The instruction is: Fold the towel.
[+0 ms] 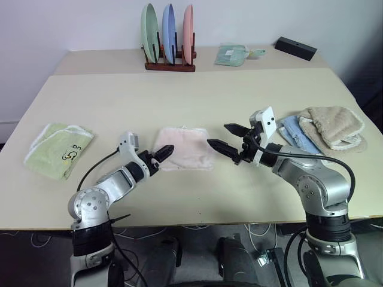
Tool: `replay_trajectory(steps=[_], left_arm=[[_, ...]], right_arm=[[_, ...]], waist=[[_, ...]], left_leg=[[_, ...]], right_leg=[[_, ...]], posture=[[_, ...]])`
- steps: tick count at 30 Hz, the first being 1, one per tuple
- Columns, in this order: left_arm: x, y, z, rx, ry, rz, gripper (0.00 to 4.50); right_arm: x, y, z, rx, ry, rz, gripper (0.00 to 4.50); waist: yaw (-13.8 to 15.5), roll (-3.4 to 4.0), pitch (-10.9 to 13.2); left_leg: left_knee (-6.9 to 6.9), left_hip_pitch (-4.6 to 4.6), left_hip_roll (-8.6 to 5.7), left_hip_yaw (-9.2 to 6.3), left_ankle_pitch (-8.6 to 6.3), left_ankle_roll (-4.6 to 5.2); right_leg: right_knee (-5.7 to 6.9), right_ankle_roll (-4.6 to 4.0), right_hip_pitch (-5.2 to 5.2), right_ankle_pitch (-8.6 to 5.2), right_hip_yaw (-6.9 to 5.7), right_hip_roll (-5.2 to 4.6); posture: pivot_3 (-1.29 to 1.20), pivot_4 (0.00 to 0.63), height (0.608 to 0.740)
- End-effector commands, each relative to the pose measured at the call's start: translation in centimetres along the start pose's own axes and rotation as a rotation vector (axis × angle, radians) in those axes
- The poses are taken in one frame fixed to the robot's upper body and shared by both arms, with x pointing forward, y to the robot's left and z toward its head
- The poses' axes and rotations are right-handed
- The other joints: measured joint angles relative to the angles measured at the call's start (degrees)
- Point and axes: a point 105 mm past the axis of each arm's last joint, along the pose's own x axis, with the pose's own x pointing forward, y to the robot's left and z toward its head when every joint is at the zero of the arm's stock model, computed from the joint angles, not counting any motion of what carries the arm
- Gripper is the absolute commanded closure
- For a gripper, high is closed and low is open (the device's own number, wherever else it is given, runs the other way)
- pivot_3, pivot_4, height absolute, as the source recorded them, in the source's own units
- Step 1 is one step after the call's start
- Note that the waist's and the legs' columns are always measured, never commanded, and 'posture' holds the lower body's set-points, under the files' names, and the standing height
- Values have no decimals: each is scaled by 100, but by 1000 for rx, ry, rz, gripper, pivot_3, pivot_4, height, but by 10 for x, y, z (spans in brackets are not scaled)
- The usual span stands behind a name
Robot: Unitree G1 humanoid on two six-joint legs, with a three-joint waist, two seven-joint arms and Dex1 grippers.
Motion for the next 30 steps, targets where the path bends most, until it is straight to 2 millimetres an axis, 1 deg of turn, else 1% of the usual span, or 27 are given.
replay_trajectory(steps=[1,2,4,6,7,8,9,10,11,12,13,14,16,17,18,19,20,22,25,27,30], left_arm=[[3,-11,2,-1,-7,-43,2983],[3,-11,2,-5,-9,-43,3545],[3,-12,5,-11,-24,-45,4441],[-1,-16,25,16,-142,-67,4441],[-4,-16,36,39,-204,-56,4441],[-6,-15,43,54,-243,-46,4441],[-13,-10,63,36,-339,-24,4441],[-23,-3,83,18,-436,2,4441],[-37,5,106,-7,-551,37,4441],[-47,10,121,-24,-626,60,4441],[-63,17,138,-35,-715,90,4441],[-74,20,149,-43,-771,108,4441],[-116,37,176,-50,-944,219,4441],[-137,46,183,-74,-1013,277,4441],[-152,55,185,-101,-1051,326,4441],[-160,63,183,-121,-1061,362,4441],[-168,71,179,-135,-1062,403,4441],[-176,80,172,-149,-1056,448,4441],[-185,105,130,-230,-987,542,4441],[-187,114,114,-281,-972,572,4441],[-191,121,98,-365,-994,580,3400]], right_arm=[[-3,7,9,-48,-35,21,0],[-3,7,9,-49,-33,20,0],[-2,8,8,-48,-32,22,0],[-2,9,6,-52,-25,27,0],[-1,9,5,-55,-22,28,0],[-1,9,4,-57,-20,29,0],[-1,8,4,-61,-17,26,0],[-1,7,3,-64,-14,23,0],[-2,7,3,-68,-11,20,0],[-2,6,2,-70,-9,19,0],[-2,6,1,-76,-3,19,0],[-3,6,0,-80,1,19,0],[-4,8,-8,-117,36,29,0],[-4,9,-11,-129,49,35,0],[-4,9,-14,-135,57,41,0],[-4,10,-15,-137,58,45,0],[-3,10,-16,-139,58,48,0],[-2,10,-16,-141,56,51,0],[2,12,-18,-159,63,80,0],[1,17,-21,-182,82,119,0],[-3,27,-31,-256,123,208,0]], waist=[[-1,0,0],[-1,0,0],[-3,0,0],[-5,0,0],[-3,-1,0],[-3,-1,0],[-2,-1,1],[-5,-4,3],[-7,-5,3],[-8,-5,3],[-17,-5,3],[-21,-5,3],[-23,-5,3],[-22,-5,3],[-23,-5,3],[-20,-6,3],[-16,-6,3],[3,-7,3],[5,-11,2],[14,-19,1],[38,-29,-1]], left_leg=[[0,0,0,0,0,0],[-1,0,0,0,0,0],[-2,0,1,0,0,0],[-2,0,1,1,0,0],[-2,0,1,1,0,0],[-2,0,1,0,0,0],[-2,0,1,1,0,-1],[-2,0,2,1,0,-1],[-2,-1,3,1,0,-1],[-2,-1,4,1,0,-1],[-3,-1,5,1,0,-1],[-4,-1,5,2,0,-1],[-8,-1,5,4,-1,-1],[-8,-2,5,4,-1,0],[-8,-2,4,5,-1,-1],[-8,-4,4,5,-1,-1],[-7,-4,4,5,-1,-1],[-7,-4,2,6,-1,0],[-4,-3,0,1,-6,9],[0,-2,0,1,-10,14],[6,-3,1,-3,-9,13]], right_leg=[[0,0,0,0,0,0],[0,0,0,0,0,0],[-1,0,-1,0,0,0],[-1,0,-1,0,0,0],[-1,0,-1,0,0,0],[-1,0,-1,0,0,1],[-2,-1,-1,0,0,1],[-3,-1,-1,0,0,1],[-4,-1,-2,0,0,1],[-6,-1,-3,0,0,2],[-7,-1,-3,0,0,2],[-8,-1,-3,0,0,3],[-18,0,-4,0,0,2],[-24,0,-3,1,0,2],[-29,1,-2,1,0,2],[-34,5,-1,3,1,2],[-36,6,0,4,1,1],[-39,10,3,6,2,-1],[-49,16,16,11,3,-1],[-54,18,22,12,3,0],[-52,16,28,13,-5,1]], posture=[[0,150,737],[0,150,737],[0,150,737],[0,150,737],[0,150,737],[0,150,737],[0,150,737],[0,150,737],[0,150,737],[0,150,737],[0,150,737],[0,150,737],[0,150,737],[0,150,737],[0,150,737],[0,150,737],[0,150,737],[0,150,737],[0,150,737],[0,150,737],[0,150,737]])
